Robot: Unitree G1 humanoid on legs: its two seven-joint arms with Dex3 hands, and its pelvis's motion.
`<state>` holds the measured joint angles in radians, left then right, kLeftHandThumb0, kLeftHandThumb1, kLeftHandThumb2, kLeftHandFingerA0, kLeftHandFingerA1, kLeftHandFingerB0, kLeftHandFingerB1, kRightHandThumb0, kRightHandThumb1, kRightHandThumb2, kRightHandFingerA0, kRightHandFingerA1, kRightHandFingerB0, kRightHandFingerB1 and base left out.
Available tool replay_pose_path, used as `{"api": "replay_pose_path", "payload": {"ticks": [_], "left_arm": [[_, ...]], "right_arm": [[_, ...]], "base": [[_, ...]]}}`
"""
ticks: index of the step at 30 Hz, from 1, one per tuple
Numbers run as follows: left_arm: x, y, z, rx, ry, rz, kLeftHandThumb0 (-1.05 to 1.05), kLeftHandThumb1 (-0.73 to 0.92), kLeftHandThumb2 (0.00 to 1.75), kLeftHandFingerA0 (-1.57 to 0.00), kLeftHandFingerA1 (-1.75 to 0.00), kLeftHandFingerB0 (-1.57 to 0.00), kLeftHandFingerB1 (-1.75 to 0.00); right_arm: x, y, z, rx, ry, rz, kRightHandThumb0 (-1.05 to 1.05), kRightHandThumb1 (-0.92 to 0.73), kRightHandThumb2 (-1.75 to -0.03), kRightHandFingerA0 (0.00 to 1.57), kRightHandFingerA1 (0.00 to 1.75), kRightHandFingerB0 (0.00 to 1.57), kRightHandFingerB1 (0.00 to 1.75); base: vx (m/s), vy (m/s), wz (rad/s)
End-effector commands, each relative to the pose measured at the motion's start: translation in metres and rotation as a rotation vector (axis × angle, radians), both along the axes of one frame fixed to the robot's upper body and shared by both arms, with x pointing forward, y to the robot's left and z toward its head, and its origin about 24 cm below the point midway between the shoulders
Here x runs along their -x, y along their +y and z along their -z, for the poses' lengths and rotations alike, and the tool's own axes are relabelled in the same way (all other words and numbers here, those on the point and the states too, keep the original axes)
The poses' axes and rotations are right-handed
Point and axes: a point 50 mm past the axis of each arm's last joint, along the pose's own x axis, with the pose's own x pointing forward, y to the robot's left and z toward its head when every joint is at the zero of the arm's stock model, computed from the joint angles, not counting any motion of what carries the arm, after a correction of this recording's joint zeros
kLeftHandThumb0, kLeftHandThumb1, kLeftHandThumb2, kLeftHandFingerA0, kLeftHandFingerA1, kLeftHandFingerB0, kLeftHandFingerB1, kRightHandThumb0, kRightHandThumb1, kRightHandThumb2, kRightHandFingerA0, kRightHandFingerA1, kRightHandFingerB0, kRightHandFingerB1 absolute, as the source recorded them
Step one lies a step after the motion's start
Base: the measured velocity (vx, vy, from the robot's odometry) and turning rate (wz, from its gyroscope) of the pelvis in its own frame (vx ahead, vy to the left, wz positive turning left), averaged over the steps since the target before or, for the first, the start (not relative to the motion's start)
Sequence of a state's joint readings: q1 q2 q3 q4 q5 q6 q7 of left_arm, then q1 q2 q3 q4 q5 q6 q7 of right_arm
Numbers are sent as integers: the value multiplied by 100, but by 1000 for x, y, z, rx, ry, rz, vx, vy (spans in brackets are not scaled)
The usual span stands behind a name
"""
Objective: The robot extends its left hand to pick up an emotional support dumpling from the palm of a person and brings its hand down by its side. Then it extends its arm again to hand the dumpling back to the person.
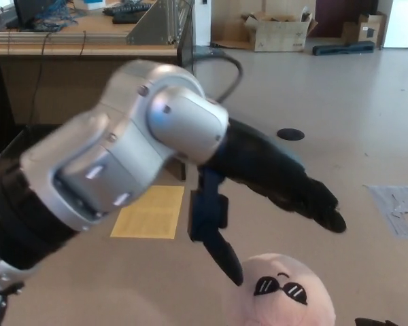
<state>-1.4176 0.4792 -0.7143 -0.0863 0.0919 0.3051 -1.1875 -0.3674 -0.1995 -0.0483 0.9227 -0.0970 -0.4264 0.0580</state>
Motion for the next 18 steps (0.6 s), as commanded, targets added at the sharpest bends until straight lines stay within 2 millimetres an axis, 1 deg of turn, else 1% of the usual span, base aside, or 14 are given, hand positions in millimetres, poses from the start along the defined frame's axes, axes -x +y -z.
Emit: {"api": "replay_pose_path", "payload": {"ticks": [1, 4, 5, 6, 10, 11, 12, 13, 14, 15, 16, 17, 18], "left_arm": [[-7, -8, 12, -4, 47, -37, -64, 36, 85, 0, -12, 0, -5], [-7, -9, 12, -2, 52, -36, -64, 36, 85, 0, -12, 0, -5], [-8, -10, 13, 3, 49, -36, -62, 35, 85, 0, -16, 0, -7], [-9, -11, 13, 10, 46, -35, -62, 35, 85, 0, -16, 0, -7], [-9, -12, 14, 15, 51, -38, -62, 35, 85, 0, -16, 0, -6], [-10, -11, 16, 15, 58, -39, -61, 34, 85, 0, -17, 0, -6], [-10, -11, 17, 13, 60, -40, -63, 35, 85, 0, -14, 0, -5], [-10, -11, 18, 10, 63, -41, -63, 35, 85, 0, -14, 0, -5], [-9, -11, 20, -2, 71, -40, -65, 37, 85, 0, -11, 0, -2], [-9, -12, 21, -8, 79, -36, -66, 38, 86, 0, -10, 0, 0], [-9, -12, 22, -16, 80, -35, -67, 38, 86, 0, -9, 0, 0], [-9, -12, 23, -20, 82, -43, -66, 39, 85, 0, -8, 0, -1], [-9, -12, 25, -26, 86, -49, -66, 40, 85, 0, -6, 0, 0]], "right_arm": [[-6, -5, -6, 51, -3, 10, -38, -56, -57, 53, 47, 32, 35], [-6, -5, -6, 61, 2, 11, -38, -56, -57, 53, 47, 32, 35], [-7, -6, -7, 78, 5, 10, -40, -57, -56, 57, 49, 34, 35], [-9, -6, -9, 100, 9, 10, -40, -57, -56, 57, 49, 34, 35], [-12, -6, -10, 107, 8, 5, -41, -57, -56, 56, 48, 35, 35], [-12, -3, -9, 110, 9, -7, -46, -57, -57, 56, 48, 35, 36], [-12, -3, -9, 98, 8, -10, -42, -57, -56, 52, 45, 37, 36], [-12, -3, -8, 81, 7, -11, -42, -57, -56, 52, 45, 37, 36], [-11, -3, -8, 98, 19, -17, -48, -49, -76, 52, 54, 36, 46], [-12, -3, -8, 106, 23, -20, -47, -49, -76, 62, 56, 46, 48], [-13, -3, -8, 116, 25, -13, -46, -49, -77, 69, 59, 49, 50], [-13, -3, -9, 122, 27, -16, -46, -49, -77, 71, 61, 51, 52], [-13, -3, -9, 122, 22, -20, -47, -49, -78, 69, 60, 53, 52]], "base": [[0, 0, 0], [0, 0, 0], [0, 0, 0], [0, 0, 0], [0, 0, 0], [0, 0, 0], [0, 0, 0], [0, 0, 0], [0, 0, 0], [0, 0, 0], [0, 0, 0], [0, 0, 0], [0, 0, 0]]}}
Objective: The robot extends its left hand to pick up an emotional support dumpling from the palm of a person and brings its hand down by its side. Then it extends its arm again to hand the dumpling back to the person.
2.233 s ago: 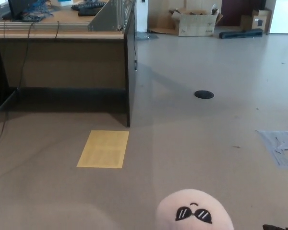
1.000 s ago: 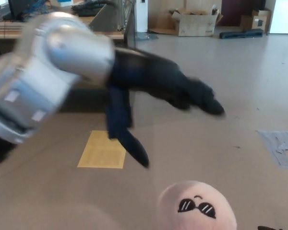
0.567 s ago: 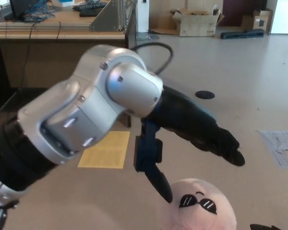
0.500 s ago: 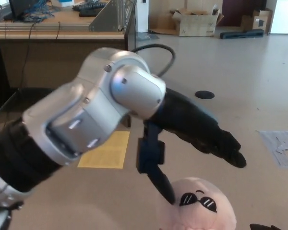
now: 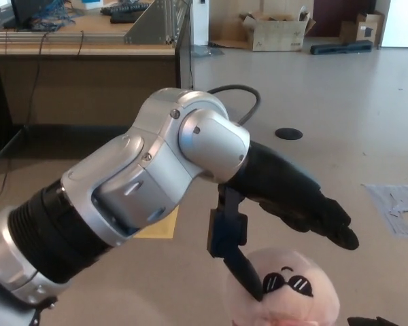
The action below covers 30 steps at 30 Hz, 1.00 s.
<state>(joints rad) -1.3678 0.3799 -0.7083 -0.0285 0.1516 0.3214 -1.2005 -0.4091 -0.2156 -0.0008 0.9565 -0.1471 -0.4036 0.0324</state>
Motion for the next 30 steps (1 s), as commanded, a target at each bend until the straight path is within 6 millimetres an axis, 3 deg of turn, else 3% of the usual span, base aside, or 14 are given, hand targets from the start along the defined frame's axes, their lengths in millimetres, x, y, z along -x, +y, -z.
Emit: {"api": "replay_pose_path", "payload": {"ticks": [1, 4, 5, 6, 7, 13, 15, 17, 18, 19, 25, 26, 29, 30], "left_arm": [[-2, 1, 7, -37, 19, -37, -66, 40, 86, 0, -5, 0, 0], [-3, 3, 7, -60, 26, -63, -67, 41, 85, 0, -2, 0, 0], [-3, 4, 8, -71, 30, -72, -68, 42, 85, 0, -2, 0, 0], [-3, 5, 9, -80, 42, -76, -66, 41, 85, 0, -4, 0, 0], [-4, 5, 10, -93, 48, -82, -67, 41, 85, 0, -3, 0, 0], [-9, 13, 17, -161, 65, -132, -61, 35, 84, 0, -9, 0, -6], [-9, 15, 20, -164, 79, -132, -61, 35, 84, 0, -10, 0, -5], [-9, 17, 23, -168, 93, -129, -61, 36, 84, 0, -9, 0, -6], [-8, 18, 25, -174, 93, -129, -63, 36, 84, 0, -10, 0, -5], [-8, 18, 26, -179, 90, -126, -63, 36, 84, 0, -10, 0, -6], [-8, 15, 32, -166, 129, -120, -85, 27, 68, -2, -21, 0, -2], [-7, 15, 31, -149, 137, -108, -52, 28, 81, 0, -41, 0, -19], [-7, 14, 31, -146, 138, -106, -52, 28, 81, 0, -41, 0, -19], [-3, 14, 28, -91, 136, -72, -69, 33, 71, -60, -65, -7, -19]], "right_arm": [[-6, -6, -8, 41, -6, 5, -47, -49, -77, 68, 59, 52, 51], [-8, -6, -11, 25, -17, -5, -44, -54, -58, 73, 47, 60, 41], [-8, -6, -12, 32, -23, -12, -42, -46, -86, 66, 63, 50, 54], [-8, -6, -12, 25, -21, -16, -44, -48, -85, 67, 61, 54, 53], [-9, -6, -12, 22, -21, -17, -39, -56, -57, 78, 46, 69, 42], [-10, -4, -16, -1, -64, -24, -38, -54, -55, 70, 46, 61, 41], [-10, -4, -16, 24, -58, -30, -47, -48, -79, 63, 60, 50, 53], [-10, -2, -15, 32, -57, -35, -42, -60, -58, 70, 51, 54, 41], [-11, -1, -16, 48, -52, -45, -49, -51, -83, 65, 63, 49, 54], [-12, -1, -16, 51, -49, -49, -45, -64, -59, 69, 53, 53, 41], [-14, -1, -14, 50, -21, -21, -48, -69, -61, 64, 50, 48, 39], [-13, -1, -14, 45, -20, -13, -49, -69, -61, 64, 49, 48, 39], [-13, -1, -14, 45, -19, -12, -49, -69, -61, 64, 49, 48, 39], [-13, -1, -15, -4, -42, -22, -48, -66, -58, 69, 50, 51, 40]], "base": [[0, 0, 0], [0, 0, 0], [0, 0, 0], [0, 0, 0], [0, 0, 0], [0, 0, 0], [0, 0, 0], [0, 0, 0], [0, 0, 0], [0, 0, 0], [0, 0, 0], [0, 0, 0], [0, 0, 0], [0, 0, 0]]}}
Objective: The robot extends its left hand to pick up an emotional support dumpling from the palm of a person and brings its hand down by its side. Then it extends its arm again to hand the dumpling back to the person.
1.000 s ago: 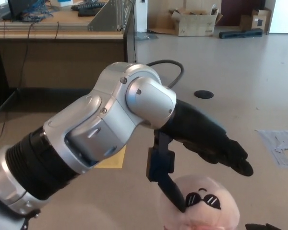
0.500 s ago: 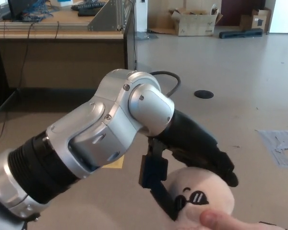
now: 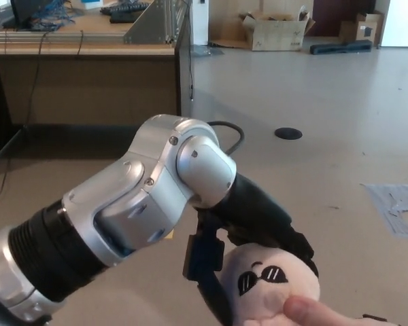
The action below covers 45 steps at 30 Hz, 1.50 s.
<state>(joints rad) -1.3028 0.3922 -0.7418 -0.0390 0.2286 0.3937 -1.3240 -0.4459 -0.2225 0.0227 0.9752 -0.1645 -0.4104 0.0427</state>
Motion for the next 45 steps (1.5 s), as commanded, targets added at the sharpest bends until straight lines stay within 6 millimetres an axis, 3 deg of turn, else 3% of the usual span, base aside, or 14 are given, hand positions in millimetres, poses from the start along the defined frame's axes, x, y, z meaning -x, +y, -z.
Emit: {"api": "replay_pose_path", "payload": {"ticks": [1, 2, 7, 8, 9, 14, 15, 16, 17, 31, 34, 37, 38, 45], "left_arm": [[6, 2, 0, 95, 56, 17, -64, 34, 70, -67, -75, -6, -26], [7, 2, 0, 111, 72, 20, -64, 36, 69, -74, -73, -6, -30], [8, 0, 4, 133, 88, 42, -53, 41, 53, -70, -55, -18, -28], [10, 1, 9, 186, 79, 70, -33, 55, 57, -41, -37, -33, -31], [11, 2, 12, 225, 62, 92, -28, 69, 61, -53, -41, -44, -34], [13, 3, 14, 256, 41, 113, -28, 69, 61, -53, -41, -44, -34], [13, 2, 19, 358, -6, 94, -14, 72, 80, -85, -69, -90, -59], [13, 2, 19, 360, -6, 95, -14, 72, 80, -85, -69, -90, -59], [12, 2, 19, 402, -14, 87, -17, 71, 84, -97, -111, -85, -90], [5, 6, 13, 548, -60, 32, -20, 63, 71, -112, -90, -103, -69], [1, 16, 10, 687, -84, -13, -17, 51, 56, -129, -63, -115, -57], [1, 18, 10, 715, -88, -27, -17, 51, 56, -129, -63, -115, -57], [-7, 32, 8, 873, -16, -107, -17, 68, 67, -97, -117, -91, -73], [-28, 114, 19, 1449, 372, -502, -16, 77, 63, -98, -131, -88, -75]], "right_arm": [[-5, -5, -10, -31, -47, 4, -53, -54, -84, 61, 60, 46, 53], [-5, -6, -10, -25, -44, 7, -48, -64, -59, 67, 48, 51, 40], [-7, -7, -11, 16, -41, 2, -51, -53, -82, 63, 59, 46, 52], [-8, -7, -11, 21, -29, 6, -49, -56, -84, 62, 59, 47, 52], [-9, -6, -12, 21, -34, 2, -43, -68, -59, 73, 47, 55, 40], [-9, -6, -13, 19, -50, -6, -43, -68, -59, 73, 47, 55, 40], [-9, -3, -20, 52, -116, -53, -46, -70, -61, 78, 55, 62, 44], [-9, -3, -20, 52, -117, -54, -46, -70, -61, 78, 55, 62, 44], [-10, -5, -20, 66, -100, -63, -48, -67, -61, 78, 54, 66, 43], [-14, -4, -23, 86, -88, -77, -48, -67, -61, 78, 54, 66, 43], [-15, -3, -24, 87, -90, -79, -48, -67, -61, 78, 54, 66, 43], [-15, -3, -24, 87, -91, -80, -48, -67, -61, 78, 54, 66, 43], [-16, 0, -23, -26, -121, 1, -47, -50, -85, 89, 68, 59, 58], [-11, 0, -15, -48, -102, 49, -49, -50, -85, 89, 67, 57, 57]], "base": [[0, 0, 0], [0, 0, 0], [0, 0, 0], [0, 0, 0], [0, 0, 0], [0, 0, 0], [0, 0, 0], [0, 0, 0], [0, 0, 0], [0, 0, 0], [0, 0, 0], [0, 0, 0], [0, 0, 0], [0, 0, 0]]}}
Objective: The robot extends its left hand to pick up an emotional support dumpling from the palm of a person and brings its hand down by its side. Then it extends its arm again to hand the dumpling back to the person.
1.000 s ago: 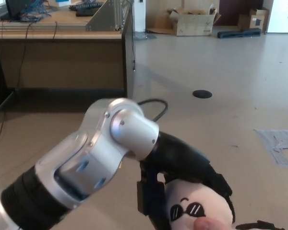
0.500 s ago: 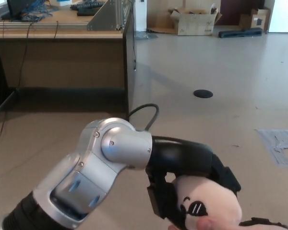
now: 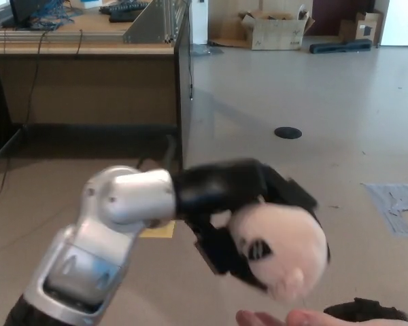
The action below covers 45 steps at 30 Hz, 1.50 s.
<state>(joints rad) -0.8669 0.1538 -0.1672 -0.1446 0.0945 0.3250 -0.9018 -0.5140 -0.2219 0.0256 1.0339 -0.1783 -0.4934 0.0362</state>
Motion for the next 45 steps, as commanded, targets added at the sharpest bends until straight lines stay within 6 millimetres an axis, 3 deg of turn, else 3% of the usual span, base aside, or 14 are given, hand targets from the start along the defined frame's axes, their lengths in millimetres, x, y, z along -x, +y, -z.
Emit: {"api": "replay_pose_path", "payload": {"ticks": [1, 5, 6, 10, 15, 19, 26, 31, 32, 41, 42, 43, 44, 45], "left_arm": [[-20, 82, 15, 558, 435, -190, -20, 72, 63, -100, -132, -92, -73], [-22, 118, 19, 699, 560, -211, -16, 75, 64, -96, -130, -95, -66], [-21, 127, 18, 709, 549, -226, -16, 76, 66, -98, -127, -94, -71], [-7, 172, 5, 801, 521, -260, -17, 80, 67, -95, -128, -88, -86], [9, 200, 5, 906, 530, -305, -15, 79, 73, -89, -135, -85, -94], [26, 240, 33, 1073, 592, -319, -24, 81, 64, -88, -122, -86, -77], [52, 275, 108, 1158, 666, -542, -16, 76, 66, -93, -121, -84, -83], [66, 294, 161, 1136, 708, -790, -8, 86, 71, -89, -144, -83, -86], [67, 295, 168, 1121, 714, -805, -10, 87, 71, -89, -153, -84, -88], [74, 288, 221, 993, 799, -958, -6, 76, 65, -88, -155, -83, -75], [74, 287, 225, 984, 813, -967, -9, 74, 64, -85, -154, -81, -75], [75, 286, 232, 969, 833, -981, -9, 74, 64, -85, -154, -81, -75], [76, 285, 237, 946, 835, -993, -6, 77, 65, -84, -151, -83, -76], [76, 284, 239, 936, 836, -997, -6, 77, 65, -84, -151, -83, -76]], "right_arm": [[2, -7, 1, -59, -18, 89, -51, -51, -85, 89, 66, 57, 57], [7, -11, 6, -61, -4, 102, -46, -49, -87, 88, 68, 56, 58], [8, -11, 7, -62, -4, 102, -47, -55, -60, 102, 55, 64, 45], [12, -12, 12, -50, 14, 107, -46, -56, -60, 102, 55, 64, 45], [16, -15, 16, -49, 24, 117, -45, -56, -60, 102, 55, 65, 45], [16, -16, 15, -57, 21, 131, -38, -59, -58, 105, 55, 69, 46], [19, -15, 19, -79, 32, 142, -36, -60, -58, 104, 55, 69, 46], [28, -18, 26, -79, 44, 151, -42, -57, -60, 102, 56, 66, 46], [30, -18, 27, -85, 45, 153, -42, -57, -60, 101, 57, 67, 46], [44, -22, 38, -95, 77, 165, -39, -58, -59, 101, 56, 67, 46], [46, -22, 39, -95, 80, 164, -40, -50, -86, 88, 69, 60, 60], [48, -22, 41, -93, 83, 163, -40, -50, -86, 88, 69, 60, 60], [49, -22, 42, -92, 85, 164, -39, -58, -59, 102, 56, 66, 46], [50, -22, 42, -91, 86, 164, -39, -58, -59, 102, 56, 66, 46]], "base": [[0, 0, 0], [0, 0, 0], [0, 0, 0], [0, 0, 0], [0, 0, 0], [0, 0, 0], [0, 0, 0], [0, 0, 0], [0, 0, 0], [0, 0, 0], [0, 0, 0], [0, 0, 0], [0, 0, 0], [0, 0, 0]]}}
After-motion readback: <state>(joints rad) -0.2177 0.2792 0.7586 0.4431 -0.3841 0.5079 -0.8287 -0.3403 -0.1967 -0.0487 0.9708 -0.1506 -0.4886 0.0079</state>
